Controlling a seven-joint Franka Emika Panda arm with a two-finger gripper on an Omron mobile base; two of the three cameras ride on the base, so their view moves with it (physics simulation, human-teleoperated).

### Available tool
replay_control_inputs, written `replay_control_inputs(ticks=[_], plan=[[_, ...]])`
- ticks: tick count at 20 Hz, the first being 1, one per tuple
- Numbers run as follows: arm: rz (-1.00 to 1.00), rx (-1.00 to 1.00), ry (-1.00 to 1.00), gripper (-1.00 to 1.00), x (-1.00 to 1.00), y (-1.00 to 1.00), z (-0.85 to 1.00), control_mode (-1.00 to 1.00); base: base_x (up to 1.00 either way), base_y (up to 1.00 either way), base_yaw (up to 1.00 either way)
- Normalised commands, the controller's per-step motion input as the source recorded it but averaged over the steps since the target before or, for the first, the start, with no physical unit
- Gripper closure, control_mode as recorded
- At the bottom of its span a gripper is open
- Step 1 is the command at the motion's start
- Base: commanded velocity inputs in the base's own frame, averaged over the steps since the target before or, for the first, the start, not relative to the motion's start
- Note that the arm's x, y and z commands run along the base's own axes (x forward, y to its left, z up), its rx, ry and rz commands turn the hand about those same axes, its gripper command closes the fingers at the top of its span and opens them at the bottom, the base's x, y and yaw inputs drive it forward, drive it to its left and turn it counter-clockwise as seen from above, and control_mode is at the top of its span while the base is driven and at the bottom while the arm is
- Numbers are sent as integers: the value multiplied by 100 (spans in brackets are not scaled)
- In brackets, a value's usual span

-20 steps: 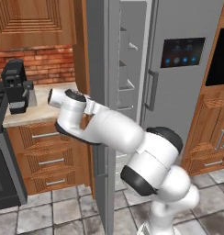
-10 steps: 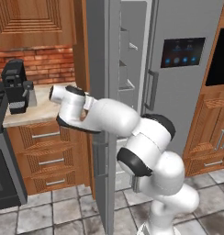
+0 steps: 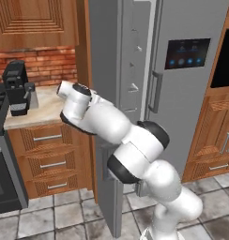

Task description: Store the hot dog in the freezer for long-term storage. Close the freezer door after placing the cooked food.

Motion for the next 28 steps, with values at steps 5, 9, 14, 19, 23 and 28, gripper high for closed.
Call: replay_control_inputs(ticks=[5, 9, 14, 19, 23, 28], plan=[[14, 21, 0, -100, 25, -100, -10, -100, 0, 0, 0], [36, 19, 0, -100, 48, -100, -21, -100, 0, 0, 0], [40, 16, 0, -100, 49, -100, -7, -100, 0, 0, 0], [39, 12, 0, -100, 52, -94, 0, -100, 0, 0, 0], [25, 19, 4, -100, 66, -81, 0, -100, 0, 0, 0], [17, 7, 1, -100, 42, -14, 26, -100, 0, 0, 0]])
